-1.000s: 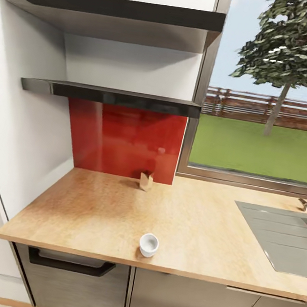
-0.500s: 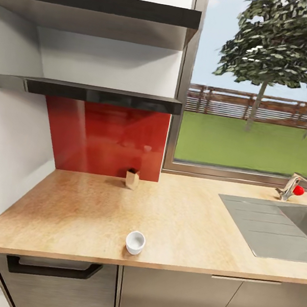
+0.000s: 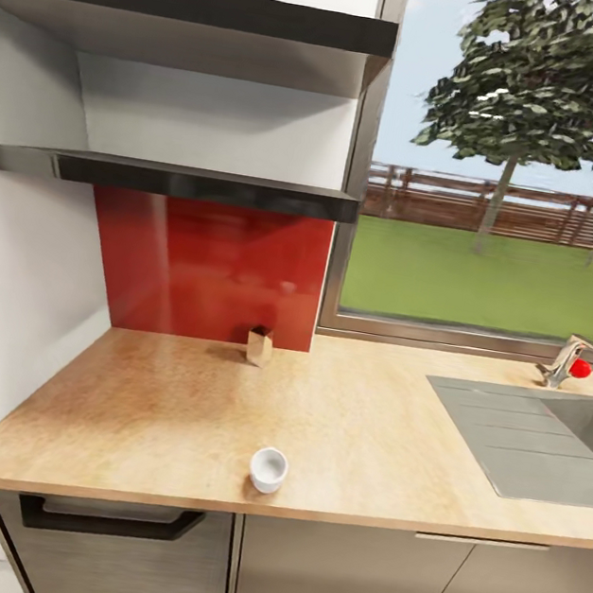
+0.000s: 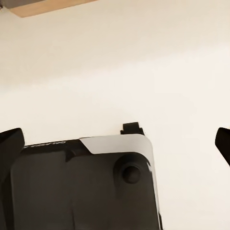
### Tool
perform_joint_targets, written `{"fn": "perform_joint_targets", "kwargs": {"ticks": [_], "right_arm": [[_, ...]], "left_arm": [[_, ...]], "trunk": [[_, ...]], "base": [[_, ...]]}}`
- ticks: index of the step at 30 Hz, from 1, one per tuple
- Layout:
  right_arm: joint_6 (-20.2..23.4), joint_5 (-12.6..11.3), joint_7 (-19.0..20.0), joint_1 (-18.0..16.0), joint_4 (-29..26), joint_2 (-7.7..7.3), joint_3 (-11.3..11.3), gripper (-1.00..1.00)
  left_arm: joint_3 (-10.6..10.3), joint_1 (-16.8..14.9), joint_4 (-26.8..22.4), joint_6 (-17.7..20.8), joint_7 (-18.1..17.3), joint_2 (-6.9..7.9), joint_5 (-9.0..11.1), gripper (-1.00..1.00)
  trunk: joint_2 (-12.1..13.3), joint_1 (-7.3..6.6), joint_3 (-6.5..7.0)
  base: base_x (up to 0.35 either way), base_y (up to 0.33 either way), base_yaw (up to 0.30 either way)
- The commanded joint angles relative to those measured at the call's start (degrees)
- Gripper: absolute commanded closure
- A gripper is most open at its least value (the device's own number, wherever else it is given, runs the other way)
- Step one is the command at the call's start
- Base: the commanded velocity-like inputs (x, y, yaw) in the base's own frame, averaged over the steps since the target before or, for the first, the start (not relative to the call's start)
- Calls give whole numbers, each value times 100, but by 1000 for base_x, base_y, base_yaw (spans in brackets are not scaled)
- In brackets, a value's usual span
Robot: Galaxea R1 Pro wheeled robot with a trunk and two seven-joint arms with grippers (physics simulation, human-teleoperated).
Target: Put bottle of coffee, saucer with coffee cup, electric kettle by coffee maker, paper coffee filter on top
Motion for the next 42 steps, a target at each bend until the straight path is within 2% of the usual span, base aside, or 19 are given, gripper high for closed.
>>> {"fn": "perform_joint_targets", "kwargs": {"ticks": [1,5,10,13,24,27,31,38,42], "right_arm": [[25,-48,4,-2,-6,-4,47,-100],[24,-38,6,-2,-2,-6,51,-100],[19,-29,10,-2,-1,-6,56,-100],[16,-33,10,-2,-3,-6,53,-100],[-13,-44,31,-2,-64,-1,58,-100],[-95,-51,24,-2,-228,1,53,-100],[-557,-72,23,-2,-663,-33,28,-100],[-1748,-89,2,-2,-1538,-40,9,-100],[-1983,-86,-9,-2,-2096,-47,6,-100]], "left_arm": [[47,1,-3,-11,13,-2,-56,-100],[102,1,-2,-10,18,-3,-43,-100],[392,2,-9,-12,19,3,-47,-100],[492,2,-10,-11,24,5,-52,-100],[524,-4,-42,-15,85,-3,-64,-100],[526,-6,-66,-24,92,-5,-60,-100],[537,-7,-77,-35,90,-16,-58,-100],[554,-7,-74,-21,76,3,-49,-100],[554,-7,-53,-8,53,6,-53,-100]], "trunk": [[-9,3,-7],[-9,3,-7],[-9,3,-7],[-9,3,-7],[-9,3,-7],[-9,3,-7],[-9,3,-7],[-9,3,-7],[-9,3,-7]], "base": [[0,249,0],[-31,281,-1],[-73,297,-143],[-96,298,-198],[-196,256,-32],[-100,92,-1],[-27,25,0],[-4,4,0],[0,0,0]]}}
